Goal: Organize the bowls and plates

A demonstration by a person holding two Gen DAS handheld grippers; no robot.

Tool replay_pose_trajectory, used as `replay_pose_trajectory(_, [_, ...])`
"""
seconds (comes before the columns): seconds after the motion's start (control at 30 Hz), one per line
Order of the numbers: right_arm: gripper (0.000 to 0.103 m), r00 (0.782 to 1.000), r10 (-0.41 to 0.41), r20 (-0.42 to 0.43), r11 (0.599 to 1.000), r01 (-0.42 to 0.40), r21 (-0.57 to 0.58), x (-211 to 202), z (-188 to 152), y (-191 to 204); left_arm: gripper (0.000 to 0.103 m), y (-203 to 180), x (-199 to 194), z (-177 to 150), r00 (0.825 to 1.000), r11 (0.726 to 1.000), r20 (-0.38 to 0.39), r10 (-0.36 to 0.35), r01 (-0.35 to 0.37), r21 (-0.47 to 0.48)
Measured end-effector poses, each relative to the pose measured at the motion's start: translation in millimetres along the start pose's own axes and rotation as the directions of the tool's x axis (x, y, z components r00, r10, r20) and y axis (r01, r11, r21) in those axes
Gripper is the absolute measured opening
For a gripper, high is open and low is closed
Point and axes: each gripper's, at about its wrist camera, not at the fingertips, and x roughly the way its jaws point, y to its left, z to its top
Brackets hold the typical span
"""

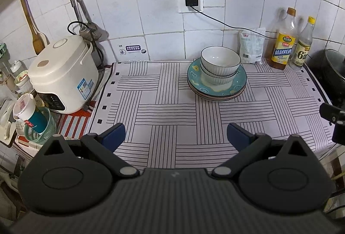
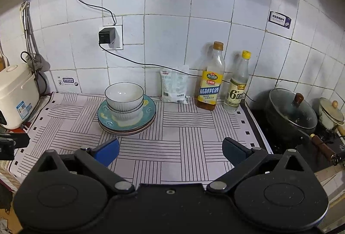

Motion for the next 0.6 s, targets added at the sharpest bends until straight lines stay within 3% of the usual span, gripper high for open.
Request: replay_pose_trajectory(0.6, [0.103, 1.000, -0.002, 0.014, 1.000, 0.002, 0.000, -1.5, -4.3, 0.2, 0.102, 2.0, -2.8, -4.5, 0.999, 1.000, 0.043, -0.012, 0.012, -0.007])
